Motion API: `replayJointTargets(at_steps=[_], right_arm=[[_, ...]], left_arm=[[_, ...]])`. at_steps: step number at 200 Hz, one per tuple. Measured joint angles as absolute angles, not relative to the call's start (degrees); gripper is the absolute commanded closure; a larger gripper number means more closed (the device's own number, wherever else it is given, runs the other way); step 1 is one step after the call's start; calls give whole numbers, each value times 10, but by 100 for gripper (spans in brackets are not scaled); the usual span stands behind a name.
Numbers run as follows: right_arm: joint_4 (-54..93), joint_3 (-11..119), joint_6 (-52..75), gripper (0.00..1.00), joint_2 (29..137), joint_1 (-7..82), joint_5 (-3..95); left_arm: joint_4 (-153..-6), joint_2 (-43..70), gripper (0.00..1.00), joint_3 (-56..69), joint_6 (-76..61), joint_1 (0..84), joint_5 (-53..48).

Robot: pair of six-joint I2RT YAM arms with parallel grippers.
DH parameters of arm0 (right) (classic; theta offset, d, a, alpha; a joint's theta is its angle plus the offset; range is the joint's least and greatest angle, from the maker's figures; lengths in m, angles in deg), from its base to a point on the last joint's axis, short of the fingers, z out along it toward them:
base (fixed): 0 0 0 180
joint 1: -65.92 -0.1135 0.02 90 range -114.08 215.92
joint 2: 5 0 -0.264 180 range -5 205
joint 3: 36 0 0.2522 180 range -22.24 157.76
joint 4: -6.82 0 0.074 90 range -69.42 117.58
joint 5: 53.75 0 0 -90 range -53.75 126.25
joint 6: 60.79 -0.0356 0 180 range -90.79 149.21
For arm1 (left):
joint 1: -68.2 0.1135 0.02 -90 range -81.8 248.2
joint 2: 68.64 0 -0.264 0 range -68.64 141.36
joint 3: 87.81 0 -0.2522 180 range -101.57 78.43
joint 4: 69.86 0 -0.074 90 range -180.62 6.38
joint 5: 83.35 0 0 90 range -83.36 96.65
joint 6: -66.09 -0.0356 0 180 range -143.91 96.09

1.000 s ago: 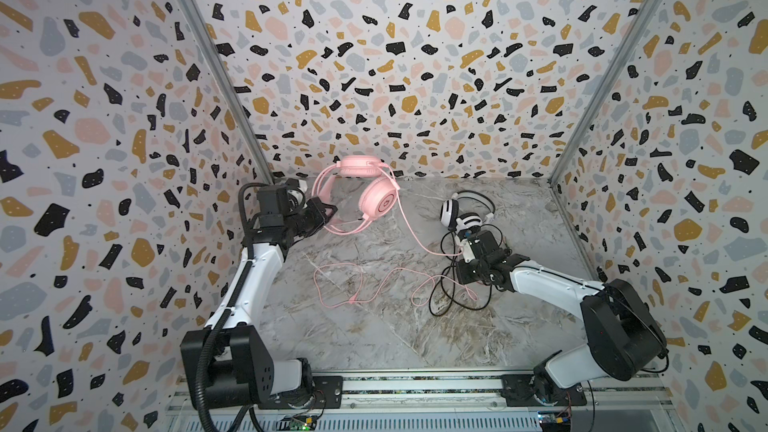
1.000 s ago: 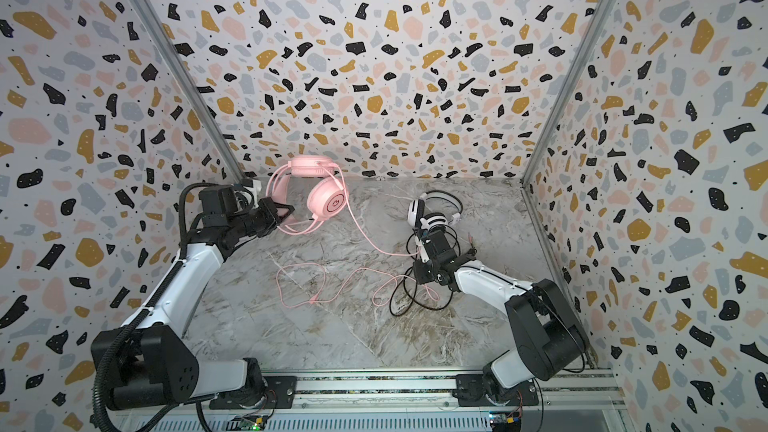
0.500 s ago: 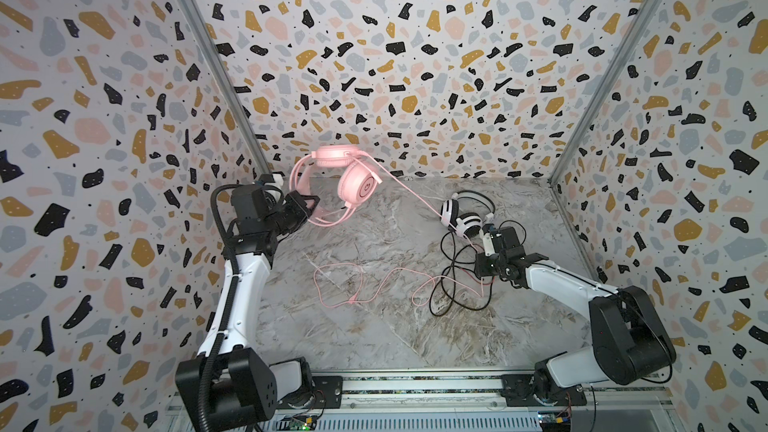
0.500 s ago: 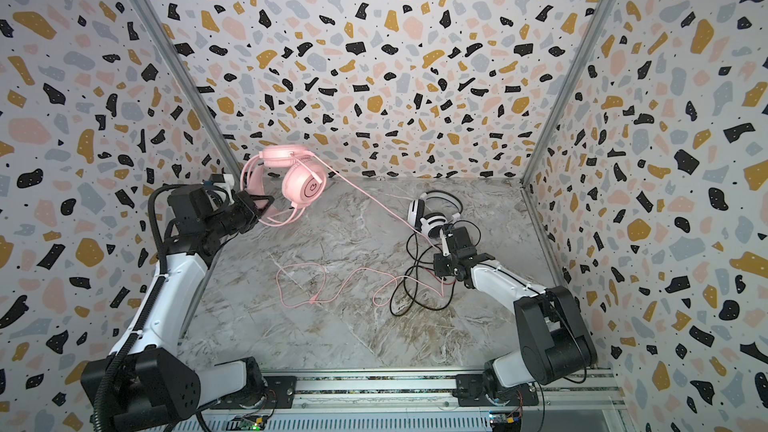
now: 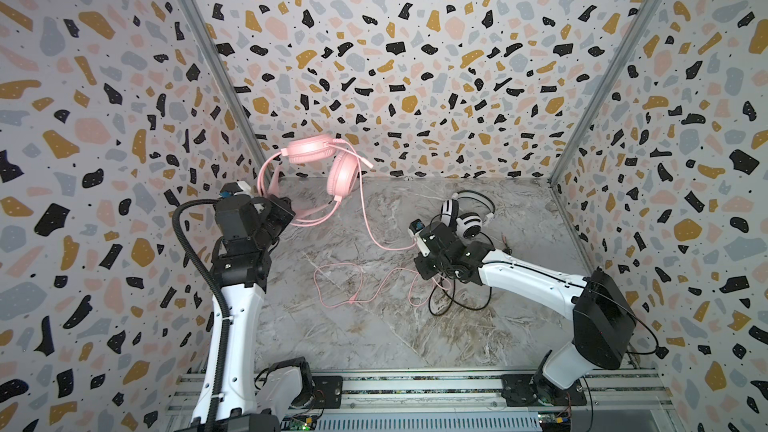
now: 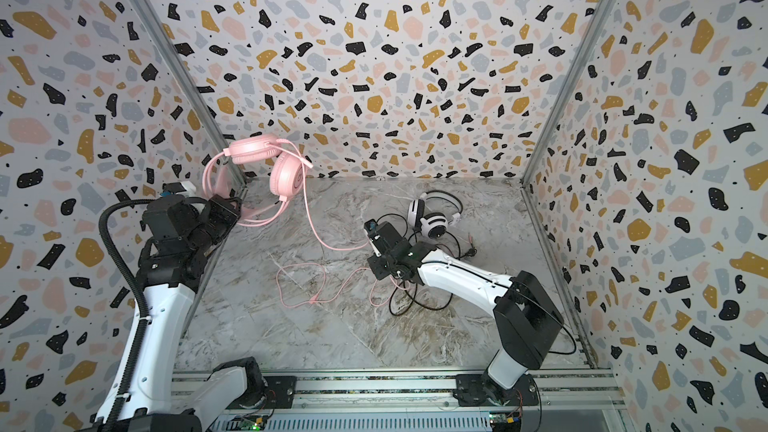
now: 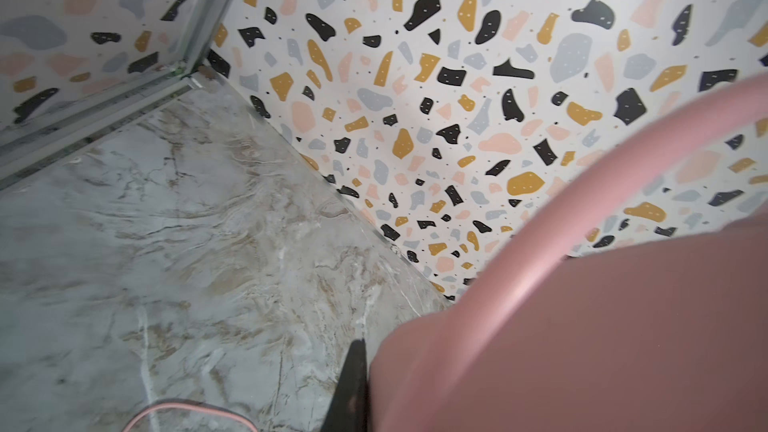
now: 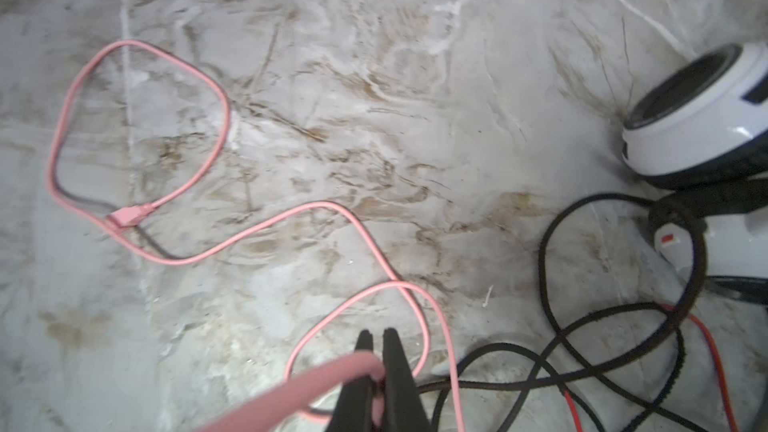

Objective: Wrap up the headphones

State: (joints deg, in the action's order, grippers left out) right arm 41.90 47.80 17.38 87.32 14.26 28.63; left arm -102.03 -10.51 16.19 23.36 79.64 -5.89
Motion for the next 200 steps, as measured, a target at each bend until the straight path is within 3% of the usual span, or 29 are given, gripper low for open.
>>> replayJointTargets(at_steps=[43, 109, 150, 200], right_arm=[[531, 535, 184, 99, 873, 68, 260], [689, 691, 191, 99, 889, 3, 186], [764, 791, 214, 100, 890, 17, 138], [806, 826, 244, 100, 874, 112, 111]], left_arm=[[-1047, -104, 100, 163, 232, 768, 71], [-1065, -62, 100, 163, 160, 606, 253], [-1084, -51, 100, 163, 87, 552, 267], [-1097, -53, 100, 164, 14, 546, 225]])
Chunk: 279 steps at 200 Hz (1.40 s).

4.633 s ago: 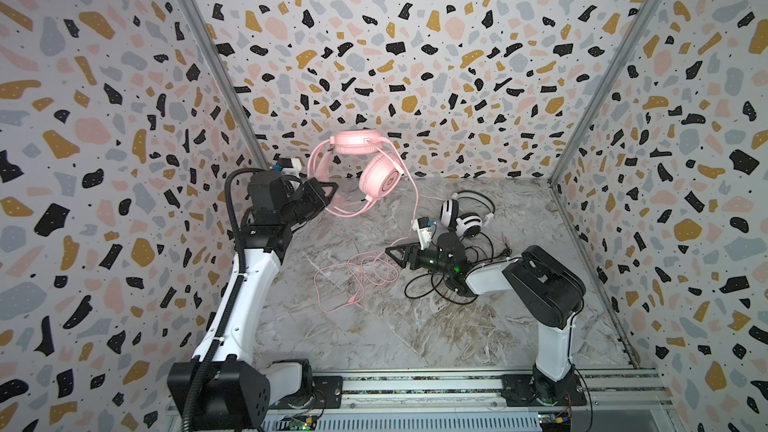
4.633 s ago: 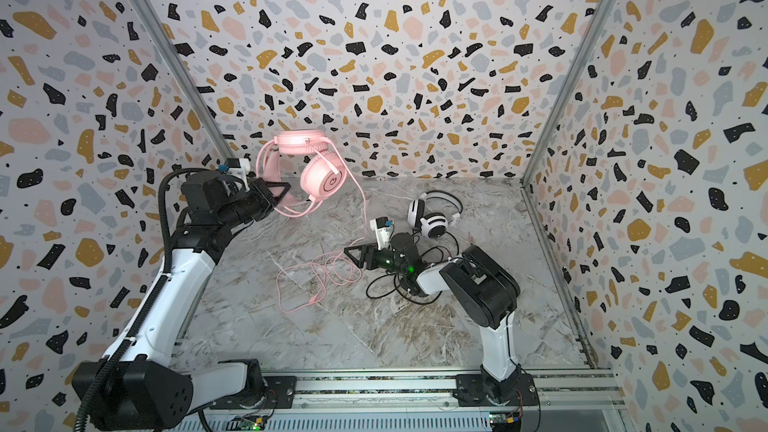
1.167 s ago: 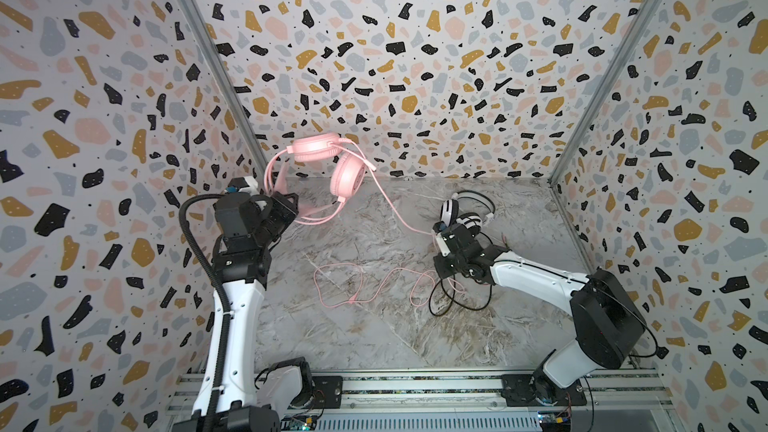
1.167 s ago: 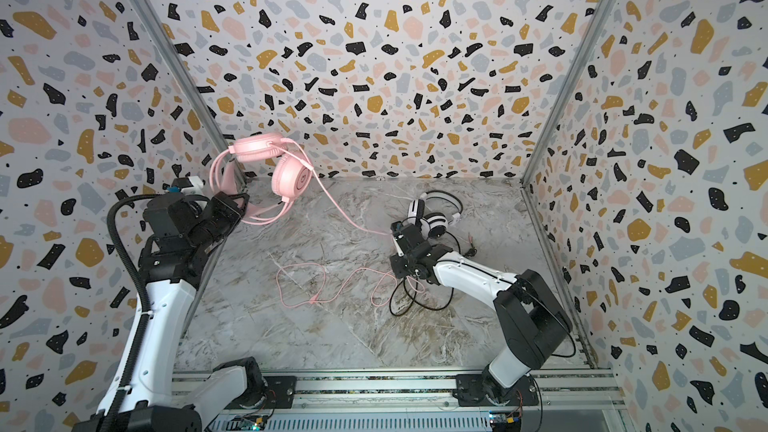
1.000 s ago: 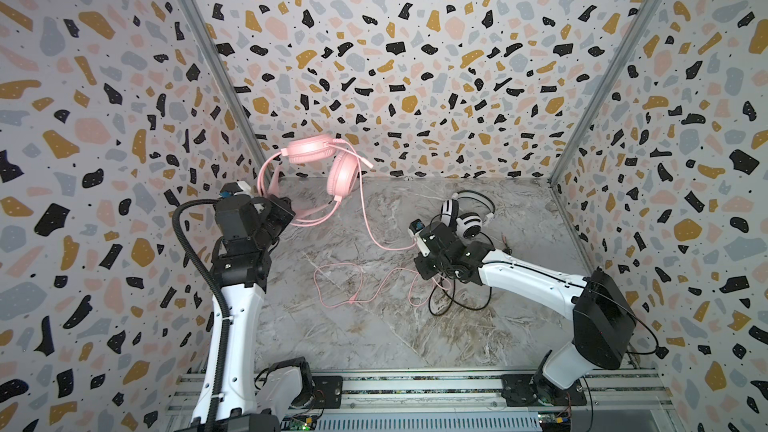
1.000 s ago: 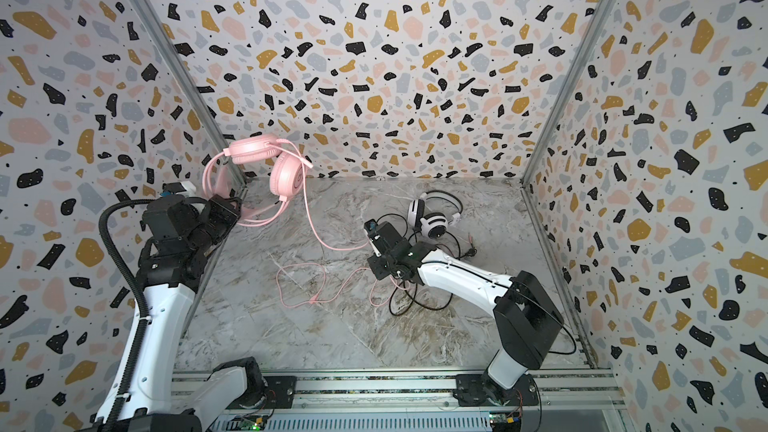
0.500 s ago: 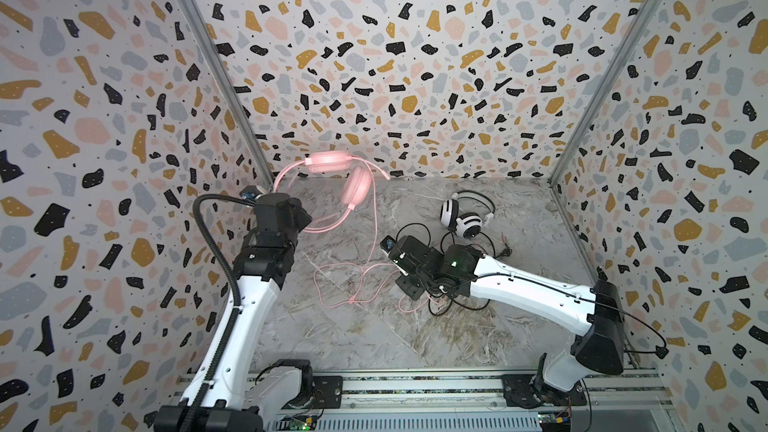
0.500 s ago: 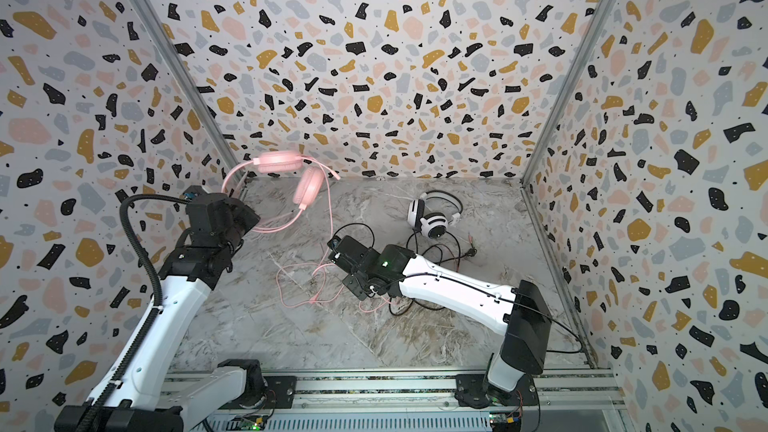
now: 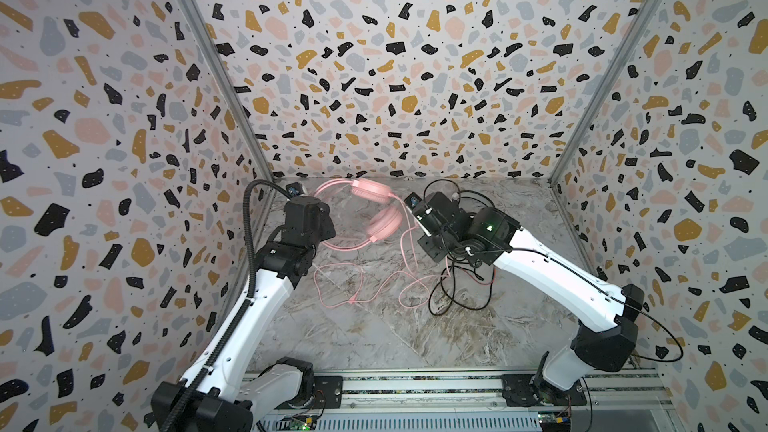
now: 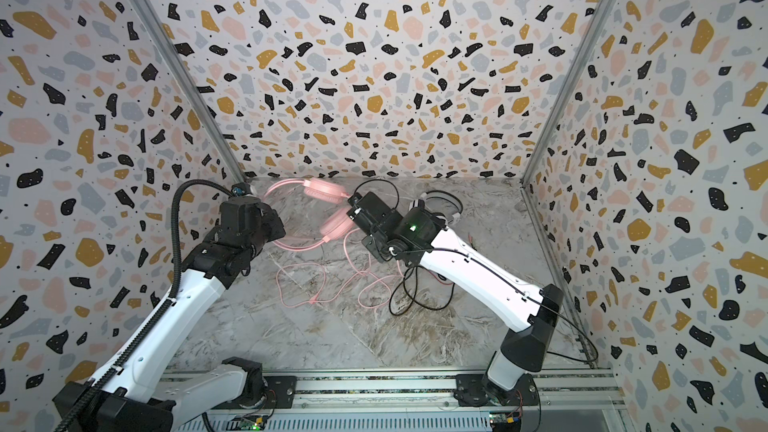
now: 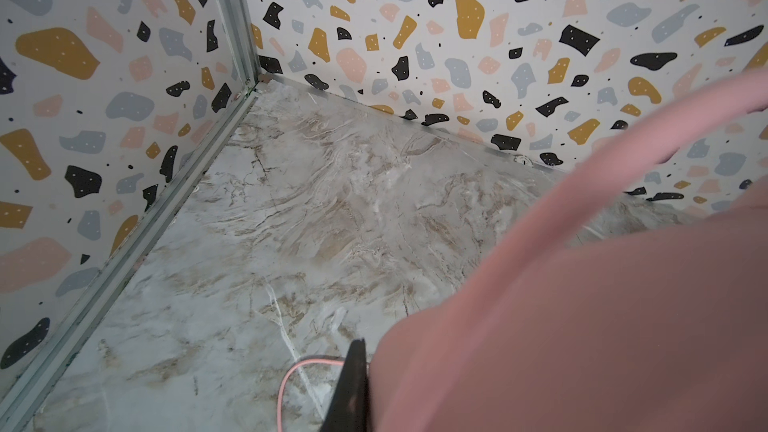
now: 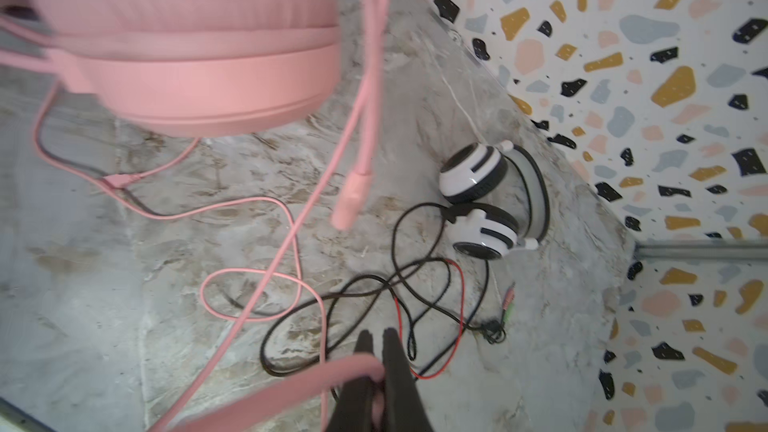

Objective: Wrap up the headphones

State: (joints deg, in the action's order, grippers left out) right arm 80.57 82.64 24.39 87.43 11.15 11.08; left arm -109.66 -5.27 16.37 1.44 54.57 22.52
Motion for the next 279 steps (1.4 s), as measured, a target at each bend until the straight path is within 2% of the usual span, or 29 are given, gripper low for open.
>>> replayJointTargets(at_steps=[23, 163, 279], right_arm=[[806, 827, 258, 100, 865, 135, 108], [789, 880, 302, 100, 899, 112, 107], [765, 896, 313, 100, 905, 173, 125]], left_arm=[[-1097, -53, 100, 164, -2, 546, 189], [-1118, -8, 100, 153, -58, 527, -14], [-1111, -32, 100, 162, -81, 500, -144]])
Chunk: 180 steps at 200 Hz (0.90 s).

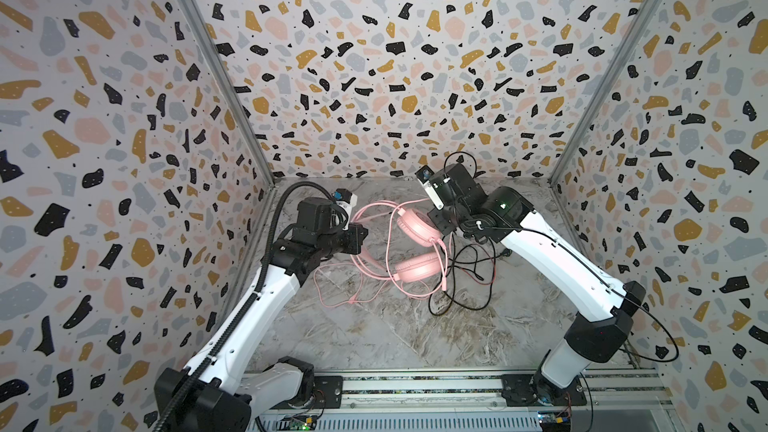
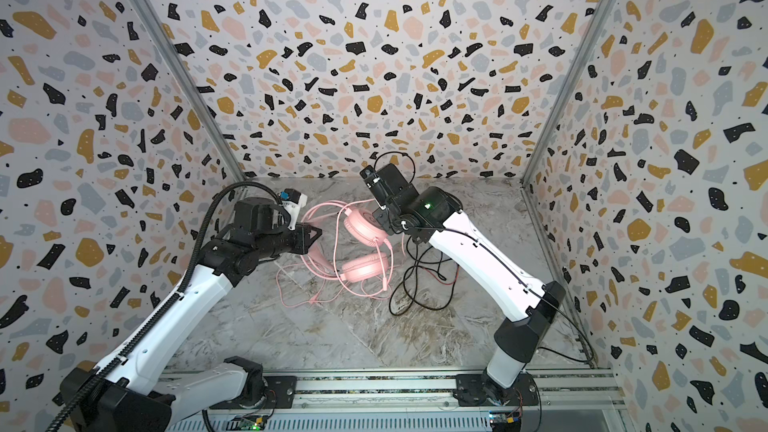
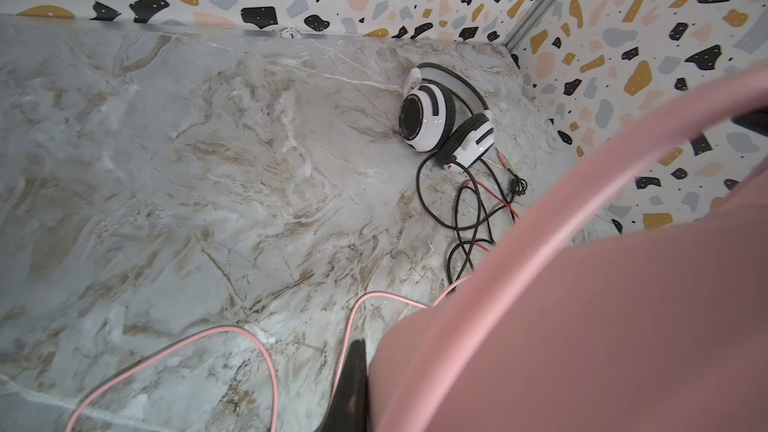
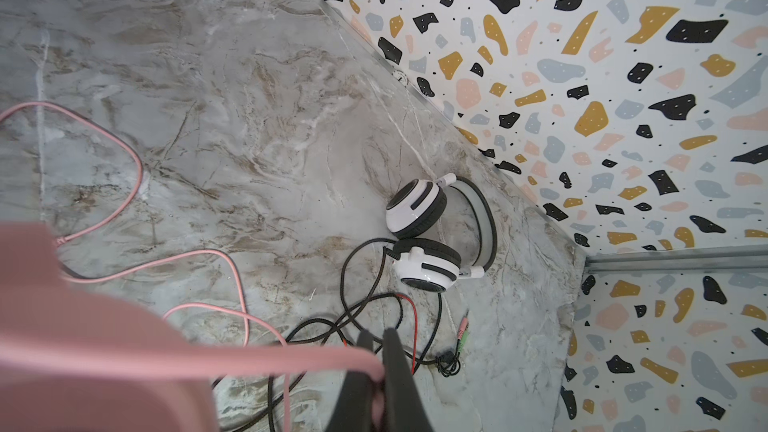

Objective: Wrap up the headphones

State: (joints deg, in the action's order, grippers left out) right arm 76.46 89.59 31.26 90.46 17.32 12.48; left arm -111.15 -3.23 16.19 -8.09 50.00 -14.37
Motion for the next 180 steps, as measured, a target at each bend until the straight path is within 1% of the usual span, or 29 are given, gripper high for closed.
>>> replayJointTargets(at_steps=[32, 72, 126, 180], right_arm=[[724, 857, 313, 100, 900, 194, 152], [663, 767, 310, 100, 885, 226, 198], [577, 634, 294, 99, 823, 268, 265], [500, 557, 270, 98, 776, 290, 322]], left_arm=[[-1105, -33, 100, 169, -81, 498, -174], [-1094, -33, 100, 174, -72, 497, -197], [-1048, -47, 100, 177, -37, 497, -207], [-993, -51, 100, 181, 18, 497, -234]])
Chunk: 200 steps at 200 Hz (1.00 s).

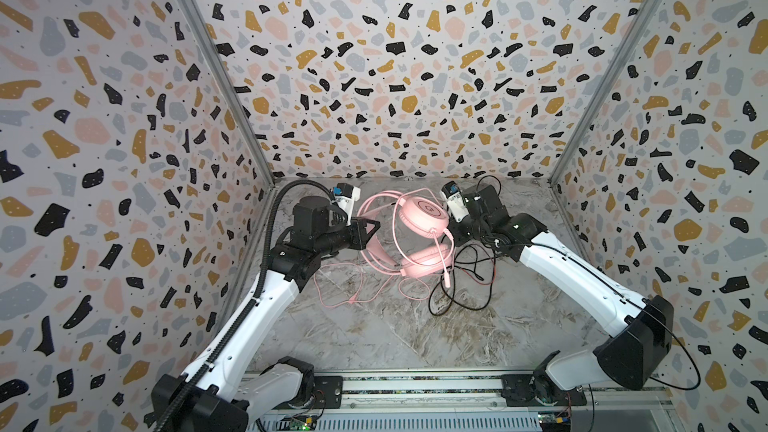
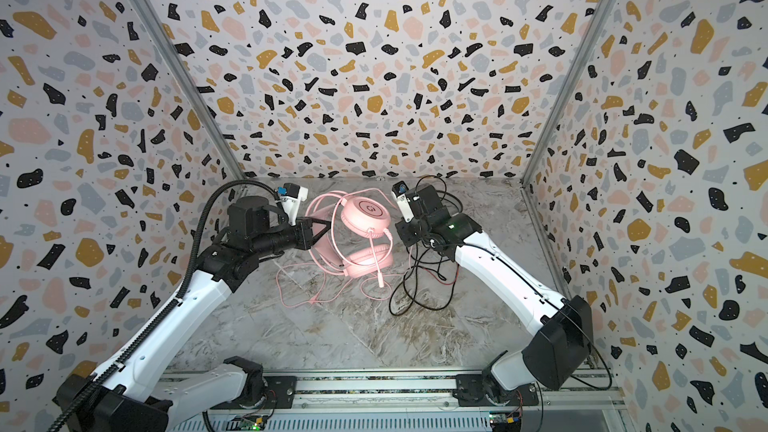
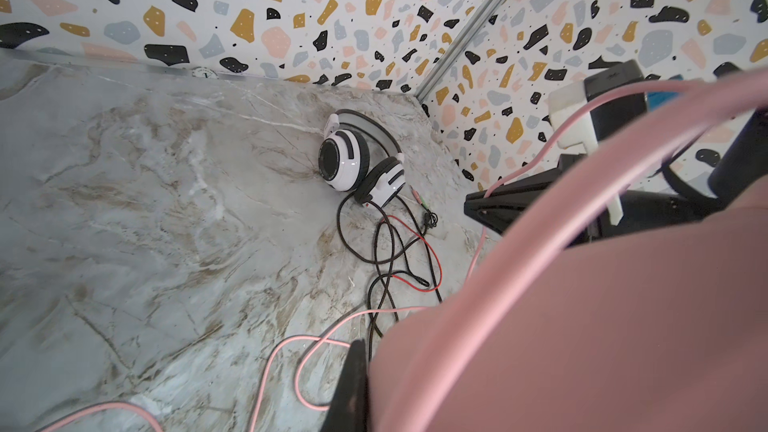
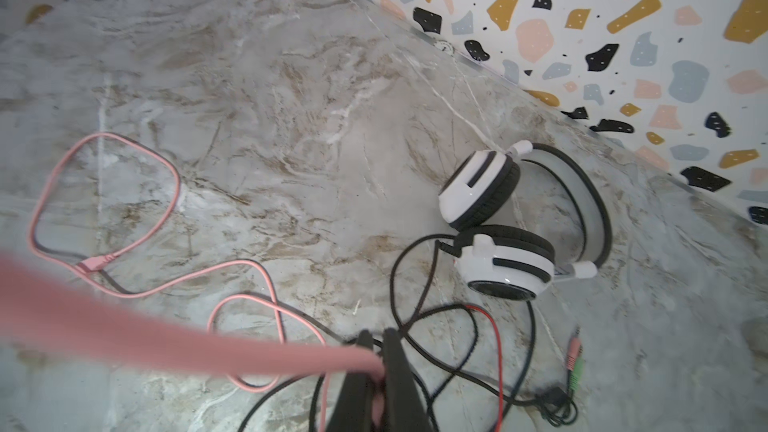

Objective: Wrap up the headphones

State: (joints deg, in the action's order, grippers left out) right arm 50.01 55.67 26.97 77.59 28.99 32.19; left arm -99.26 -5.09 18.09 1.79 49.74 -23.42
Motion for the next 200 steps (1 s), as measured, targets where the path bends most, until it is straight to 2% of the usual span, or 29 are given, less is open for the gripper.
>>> replayJointTargets(at_steps=[95, 135, 159, 200], right_arm=[[411, 456, 241, 99, 774, 379, 381], [373, 426, 230, 98, 766, 390, 417], [339, 405, 219, 92, 763, 389, 450], [261, 346, 185, 72, 764, 377, 509]], left_arm=[[-945, -80, 100, 181, 85, 497, -265], [-940, -78, 100, 181, 100, 497, -265], [-925, -75, 100, 183, 109, 497, -265], [-910, -65, 100, 187, 124, 497, -261]])
